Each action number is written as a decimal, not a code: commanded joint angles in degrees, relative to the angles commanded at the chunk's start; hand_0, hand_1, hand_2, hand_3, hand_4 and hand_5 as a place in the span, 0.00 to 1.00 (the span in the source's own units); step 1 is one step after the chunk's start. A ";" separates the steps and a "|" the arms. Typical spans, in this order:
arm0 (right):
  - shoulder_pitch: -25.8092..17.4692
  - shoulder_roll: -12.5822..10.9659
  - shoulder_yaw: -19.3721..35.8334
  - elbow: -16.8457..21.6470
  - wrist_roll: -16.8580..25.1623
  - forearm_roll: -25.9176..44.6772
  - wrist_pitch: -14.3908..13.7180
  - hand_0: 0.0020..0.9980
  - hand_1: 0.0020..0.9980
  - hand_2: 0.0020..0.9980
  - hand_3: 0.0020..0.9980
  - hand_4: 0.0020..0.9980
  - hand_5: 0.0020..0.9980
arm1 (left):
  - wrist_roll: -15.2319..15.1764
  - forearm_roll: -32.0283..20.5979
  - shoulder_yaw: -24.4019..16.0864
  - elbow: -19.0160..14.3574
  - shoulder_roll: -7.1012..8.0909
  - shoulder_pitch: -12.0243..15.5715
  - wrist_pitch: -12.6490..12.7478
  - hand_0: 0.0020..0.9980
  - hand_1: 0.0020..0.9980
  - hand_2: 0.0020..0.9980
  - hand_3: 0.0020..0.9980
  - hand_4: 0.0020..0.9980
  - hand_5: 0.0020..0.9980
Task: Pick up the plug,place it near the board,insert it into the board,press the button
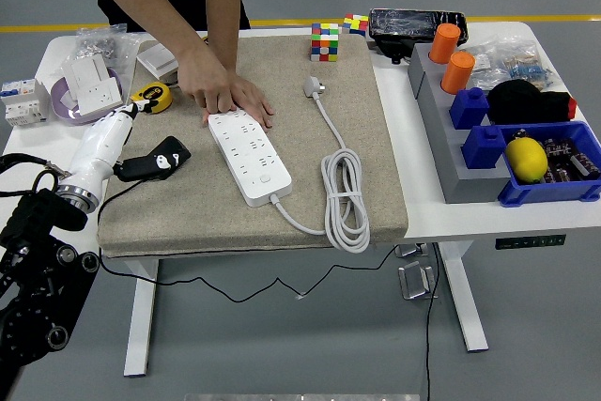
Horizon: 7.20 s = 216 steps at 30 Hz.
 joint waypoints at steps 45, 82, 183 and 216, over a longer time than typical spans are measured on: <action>1.02 0.13 0.37 -0.33 0.49 0.98 -1.98 0.83 0.82 0.80 0.82 1.00 1.00 | 0.01 0.00 -1.95 24.65 -2.81 -10.63 5.10 0.61 0.49 0.40 0.52 1.00 0.46; 1.30 -0.24 0.25 -0.29 0.67 1.46 -2.79 0.83 0.81 0.80 0.81 1.00 1.00 | -3.18 0.00 19.07 14.87 6.67 -13.32 10.16 0.49 0.34 0.31 0.40 0.45 0.01; 2.69 -0.80 0.71 -0.01 0.71 1.00 -3.48 0.82 0.81 0.79 0.81 1.00 1.00 | -5.77 0.00 34.95 25.87 6.84 -23.14 14.34 0.49 0.36 0.30 0.38 0.38 0.04; 2.62 -0.90 1.02 -0.17 1.23 2.15 -4.26 0.82 0.80 0.79 0.80 1.00 1.00 | -6.14 0.00 34.89 26.13 6.59 -23.36 13.61 0.51 0.35 0.31 0.40 0.67 0.21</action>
